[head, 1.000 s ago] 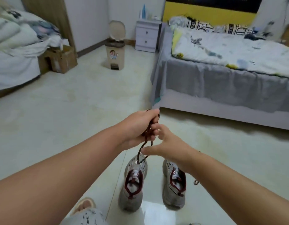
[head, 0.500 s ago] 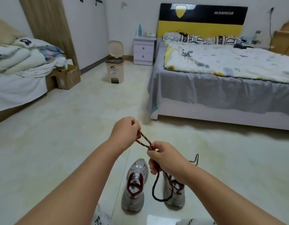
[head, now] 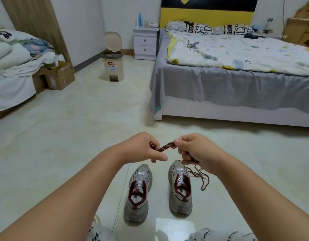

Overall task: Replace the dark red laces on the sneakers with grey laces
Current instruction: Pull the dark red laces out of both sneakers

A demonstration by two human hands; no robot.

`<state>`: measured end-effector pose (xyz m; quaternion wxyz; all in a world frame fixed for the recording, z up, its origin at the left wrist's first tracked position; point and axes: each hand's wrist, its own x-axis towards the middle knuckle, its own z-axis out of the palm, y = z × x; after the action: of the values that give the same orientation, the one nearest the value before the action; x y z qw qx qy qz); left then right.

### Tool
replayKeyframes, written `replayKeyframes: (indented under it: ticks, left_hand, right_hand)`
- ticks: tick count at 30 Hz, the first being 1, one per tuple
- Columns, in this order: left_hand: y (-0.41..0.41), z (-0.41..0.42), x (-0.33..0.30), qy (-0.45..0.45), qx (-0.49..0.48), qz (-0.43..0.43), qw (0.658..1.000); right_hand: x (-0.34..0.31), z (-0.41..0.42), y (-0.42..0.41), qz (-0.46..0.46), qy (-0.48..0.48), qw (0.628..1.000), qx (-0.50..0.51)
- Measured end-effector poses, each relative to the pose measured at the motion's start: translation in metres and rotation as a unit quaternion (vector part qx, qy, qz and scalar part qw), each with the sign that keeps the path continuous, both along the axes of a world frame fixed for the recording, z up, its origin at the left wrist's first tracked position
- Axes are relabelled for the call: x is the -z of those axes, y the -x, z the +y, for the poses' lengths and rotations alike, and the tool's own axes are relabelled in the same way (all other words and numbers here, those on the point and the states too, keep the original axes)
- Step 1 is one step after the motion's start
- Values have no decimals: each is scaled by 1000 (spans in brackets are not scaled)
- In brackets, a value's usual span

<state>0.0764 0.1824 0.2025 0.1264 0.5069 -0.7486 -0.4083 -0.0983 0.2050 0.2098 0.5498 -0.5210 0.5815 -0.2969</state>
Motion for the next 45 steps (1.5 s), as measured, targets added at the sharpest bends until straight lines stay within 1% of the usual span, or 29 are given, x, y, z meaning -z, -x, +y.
replayKeyframes:
  ticks: [2,4,5,6,7,9,10,11,12,14,16,18,20,21,23,25,27,29,31,32,34,37,39,40,43,45]
  left_hand:
    - [8,-7,5,-36,-62,108,991]
    - [18,-15,11,-57,-153,220,962]
    - [24,-19,13,-70,-200,268,940]
    - [30,-24,15,-97,-240,326,909]
    - [37,-28,17,-138,-270,390,870]
    - [48,-37,18,-222,-296,497,785]
    - [54,-41,19,-245,-299,522,760]
    - [59,-46,21,-254,-302,527,753]
    - [64,-50,23,-247,-308,519,758]
    - [71,-63,30,-204,-335,491,778]
    - [75,-78,41,-164,-356,437,810]
    - [77,-91,55,-139,-347,345,861]
    - [79,-102,70,-119,-310,230,915]
    - [80,-107,77,-114,-285,173,936]
    - [83,-117,90,-119,-235,104,959]
    - [87,-127,103,-115,-205,55,970]
    - [91,-140,114,-113,-188,17,975]
    - [97,-152,124,-124,-172,-2,977]
    - [103,-163,137,-135,-151,-21,979]
    - [106,-168,144,-138,-141,-32,980]
    - [111,-177,156,-143,-121,-58,981]
    - [112,-186,170,-145,-99,-88,981]
    - [110,-190,176,-142,-90,-98,981]
    - [109,-192,178,-138,-87,-102,981]
    - [105,-193,177,-135,-82,-107,982]
    - [102,-193,175,-135,-88,-107,981]
  right_hand:
    - [2,-9,3,0,4,999,32]
    - [7,-16,4,21,11,998,57]
    - [10,-20,3,40,17,997,62]
    - [14,-23,1,60,24,996,61]
    - [18,-27,-2,75,29,995,55]
    - [25,-33,-9,85,32,995,30]
    - [28,-36,-12,85,28,996,18]
    - [32,-40,-14,85,20,996,8]
    - [35,-44,-13,82,10,997,1]
    - [41,-51,-8,81,-13,997,-18]
    - [49,-61,6,115,-38,992,-44]
    - [60,-72,28,159,-64,984,-48]
    - [75,-86,56,171,-100,980,-23]
    - [85,-95,70,172,-123,977,-4]
    - [106,-112,98,190,-164,968,31]
    - [132,-130,122,244,-193,949,43]
    - [162,-148,140,315,-219,923,33]
    - [197,-164,153,390,-236,890,-6]
    - [233,-178,160,441,-233,865,-44]
    - [252,-182,162,454,-228,860,-52]
    - [288,-183,161,455,-220,862,-40]
    - [334,-172,156,427,-233,873,37]
    - [355,-164,155,431,-209,876,55]
    - [363,-162,154,443,-196,874,42]
    - [376,-161,154,499,-164,850,-22]
    - [380,-165,156,497,-182,848,-36]
